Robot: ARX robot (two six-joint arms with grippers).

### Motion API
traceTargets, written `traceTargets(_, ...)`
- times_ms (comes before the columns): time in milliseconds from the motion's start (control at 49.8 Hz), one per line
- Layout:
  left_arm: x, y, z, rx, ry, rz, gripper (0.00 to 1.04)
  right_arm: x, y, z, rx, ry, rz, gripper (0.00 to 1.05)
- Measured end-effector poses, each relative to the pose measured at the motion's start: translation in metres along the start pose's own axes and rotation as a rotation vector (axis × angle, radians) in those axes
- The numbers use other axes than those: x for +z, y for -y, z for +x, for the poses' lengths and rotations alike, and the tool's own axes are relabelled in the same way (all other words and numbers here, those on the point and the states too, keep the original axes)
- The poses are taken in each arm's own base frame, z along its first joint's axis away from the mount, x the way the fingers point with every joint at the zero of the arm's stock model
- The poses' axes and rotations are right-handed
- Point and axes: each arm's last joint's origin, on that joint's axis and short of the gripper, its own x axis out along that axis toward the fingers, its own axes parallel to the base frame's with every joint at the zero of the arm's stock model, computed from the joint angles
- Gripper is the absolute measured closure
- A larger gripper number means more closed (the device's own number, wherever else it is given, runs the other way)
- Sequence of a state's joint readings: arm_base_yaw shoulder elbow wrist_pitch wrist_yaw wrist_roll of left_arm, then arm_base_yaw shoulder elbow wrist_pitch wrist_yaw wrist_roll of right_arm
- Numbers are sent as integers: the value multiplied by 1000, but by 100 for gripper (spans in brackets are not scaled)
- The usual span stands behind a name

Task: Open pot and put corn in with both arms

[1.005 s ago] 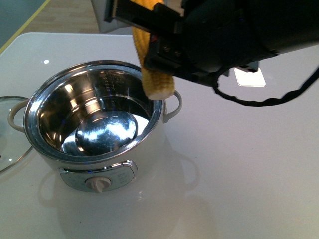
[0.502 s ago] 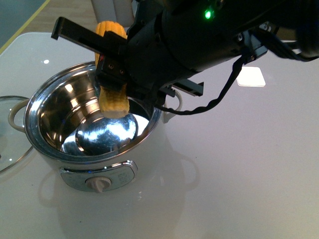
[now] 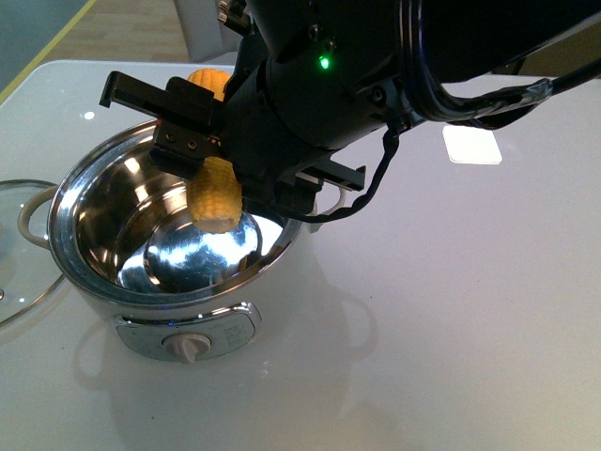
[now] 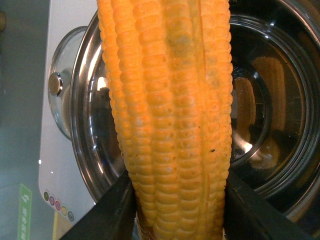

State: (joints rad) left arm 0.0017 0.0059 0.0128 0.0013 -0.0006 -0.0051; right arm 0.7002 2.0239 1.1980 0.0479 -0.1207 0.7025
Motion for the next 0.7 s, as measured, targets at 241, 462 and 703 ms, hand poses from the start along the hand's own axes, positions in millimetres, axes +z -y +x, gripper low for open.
traceTargets(241,0,0,0,0,0,0,7,4,3,-2,-21,30,12,20)
traceTargets(462,0,0,0,0,0,0,7,16,15,-29,-33,100,63,9)
traceTargets(703,0,0,0,0,0,0,7,27,43,-105,-161,293,17,9)
